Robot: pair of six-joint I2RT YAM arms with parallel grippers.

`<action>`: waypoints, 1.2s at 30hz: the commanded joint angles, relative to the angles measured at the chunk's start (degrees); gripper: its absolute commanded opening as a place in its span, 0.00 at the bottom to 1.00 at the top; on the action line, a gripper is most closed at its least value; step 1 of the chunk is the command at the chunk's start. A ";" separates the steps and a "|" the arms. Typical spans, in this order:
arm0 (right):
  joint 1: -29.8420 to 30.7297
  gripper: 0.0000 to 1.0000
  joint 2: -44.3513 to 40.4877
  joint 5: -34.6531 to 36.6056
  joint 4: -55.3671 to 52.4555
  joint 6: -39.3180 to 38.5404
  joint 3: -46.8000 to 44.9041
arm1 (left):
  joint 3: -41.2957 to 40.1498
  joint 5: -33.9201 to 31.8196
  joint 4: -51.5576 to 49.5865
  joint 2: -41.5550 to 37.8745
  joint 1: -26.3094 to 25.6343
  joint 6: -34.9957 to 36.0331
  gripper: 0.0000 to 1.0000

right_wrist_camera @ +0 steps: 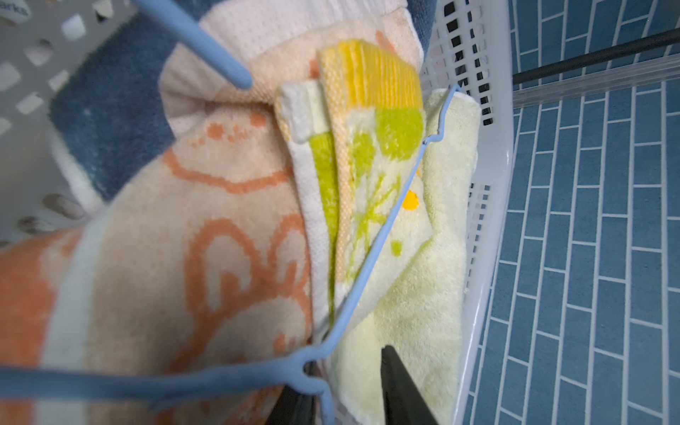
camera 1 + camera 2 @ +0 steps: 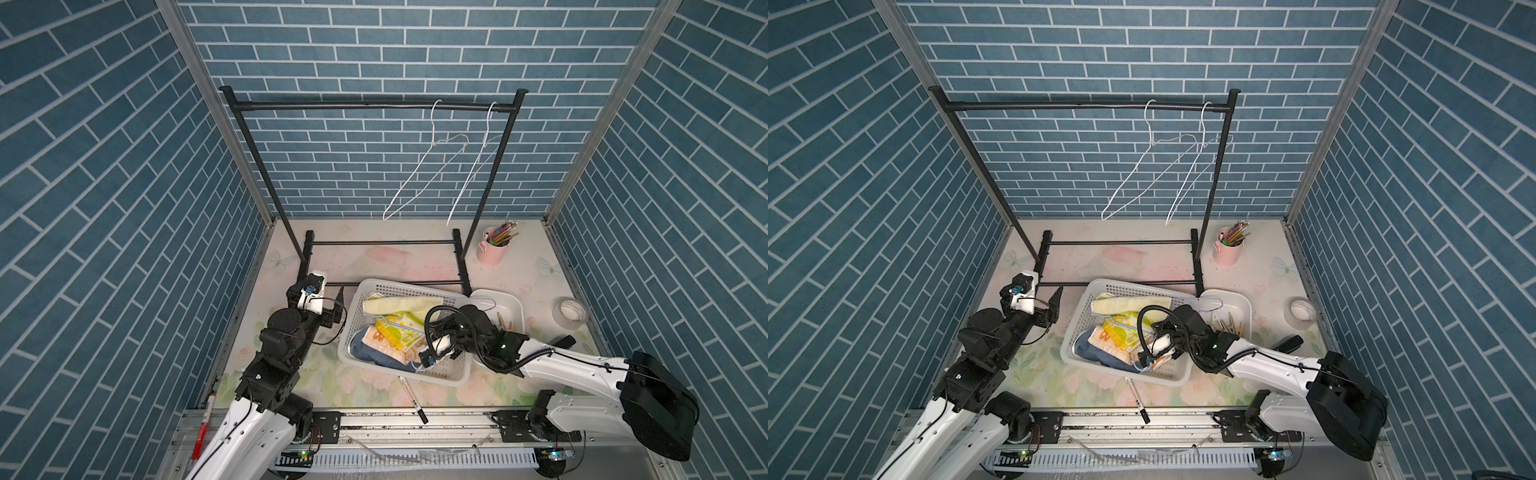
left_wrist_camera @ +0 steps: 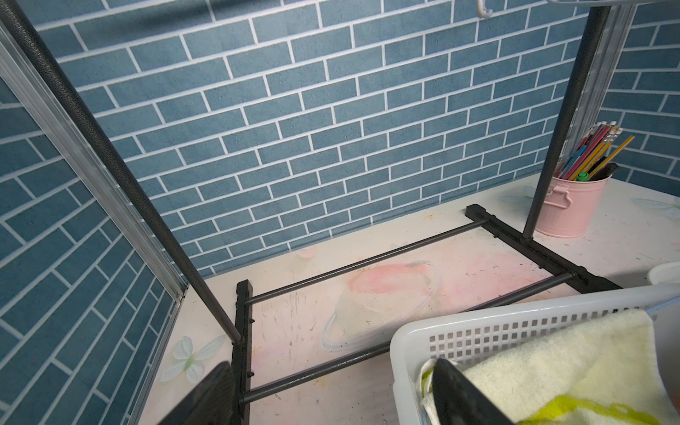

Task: Remove the clothespins securing towels to the hanger
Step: Pick up the hanger from the basket.

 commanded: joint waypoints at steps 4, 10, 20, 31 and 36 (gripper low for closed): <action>0.45 0.07 -2.36 1.13 -1.63 0.54 -0.68 | 0.31 -0.52 -0.32 -0.49 0.09 0.76 0.85; 0.49 0.00 -9.61 1.04 -7.10 10.67 1.60 | 1.47 -0.11 -1.15 -0.87 0.14 0.67 0.85; 0.45 0.00 -15.85 5.53 -21.78 47.05 17.88 | 3.26 5.07 -3.44 1.29 0.14 -7.04 0.85; -2.41 0.00 -7.41 3.57 -42.42 70.02 39.36 | 4.37 26.96 6.05 17.04 0.15 -21.14 0.74; -5.77 0.00 -6.89 -1.68 -44.77 74.34 41.49 | 5.00 30.55 11.78 21.73 0.82 -23.68 0.75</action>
